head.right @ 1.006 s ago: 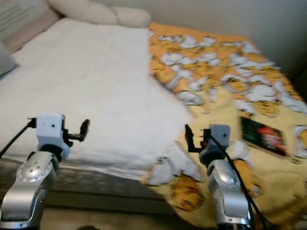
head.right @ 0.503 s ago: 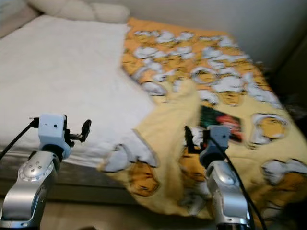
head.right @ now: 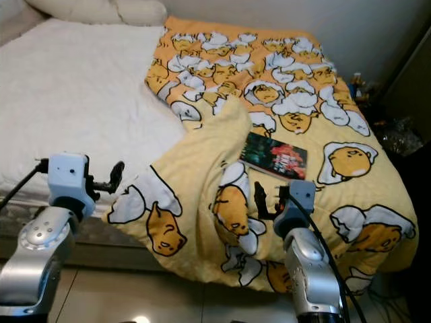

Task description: Clean up the room

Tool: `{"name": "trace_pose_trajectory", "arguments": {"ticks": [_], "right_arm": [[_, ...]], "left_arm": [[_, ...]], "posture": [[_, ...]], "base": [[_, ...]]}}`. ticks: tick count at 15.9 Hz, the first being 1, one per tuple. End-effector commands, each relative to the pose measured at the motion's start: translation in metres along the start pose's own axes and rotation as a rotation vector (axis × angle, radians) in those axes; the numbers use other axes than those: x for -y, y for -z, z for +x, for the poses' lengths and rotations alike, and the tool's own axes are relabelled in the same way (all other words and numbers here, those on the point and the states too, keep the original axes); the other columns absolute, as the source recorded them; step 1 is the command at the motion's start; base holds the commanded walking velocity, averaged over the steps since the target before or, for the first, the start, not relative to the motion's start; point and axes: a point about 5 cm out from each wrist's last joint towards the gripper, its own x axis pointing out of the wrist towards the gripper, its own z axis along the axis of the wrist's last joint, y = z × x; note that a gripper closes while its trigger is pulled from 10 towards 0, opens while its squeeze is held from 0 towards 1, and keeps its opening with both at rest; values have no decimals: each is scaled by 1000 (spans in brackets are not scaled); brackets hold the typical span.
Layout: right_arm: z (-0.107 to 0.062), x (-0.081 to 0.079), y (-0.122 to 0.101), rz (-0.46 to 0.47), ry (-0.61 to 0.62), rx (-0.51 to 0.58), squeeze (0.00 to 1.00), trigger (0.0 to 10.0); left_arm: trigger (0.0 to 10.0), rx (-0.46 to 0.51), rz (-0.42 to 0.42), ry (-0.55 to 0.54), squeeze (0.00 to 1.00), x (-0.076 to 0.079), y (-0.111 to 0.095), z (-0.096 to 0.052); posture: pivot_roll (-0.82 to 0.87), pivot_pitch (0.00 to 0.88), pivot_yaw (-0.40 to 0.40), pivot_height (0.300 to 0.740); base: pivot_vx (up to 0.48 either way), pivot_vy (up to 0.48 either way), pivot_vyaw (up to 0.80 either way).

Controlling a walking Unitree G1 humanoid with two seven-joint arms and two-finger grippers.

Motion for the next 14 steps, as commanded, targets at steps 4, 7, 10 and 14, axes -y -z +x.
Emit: {"name": "trace_pose_trajectory", "arguments": {"ticks": [4,7,10,14], "right_arm": [[5,-7,-2,4,-22,-2,0,10000],[6,-8,-5,-33,-41,9,0,10000],[8,-7,-6,-48,-40,-1,0,10000],[10,-9,-6,-66,-52,-17,0,10000]], "left_arm": [[10000,20,6,19,737,-2,-3,-2],[10000,16,-13,27,749,-1,-1,-2],[10000,16,-17,31,753,0,-1,-2],[10000,22,-18,35,749,1,-4,0]], "posture": [[42,0,-31,740],[39,0,-36,740],[33,0,-37,740],[33,0,-39,740]], "base": [[65,0,0],[340,0,0],[396,0,0],[433,0,-333]]}}
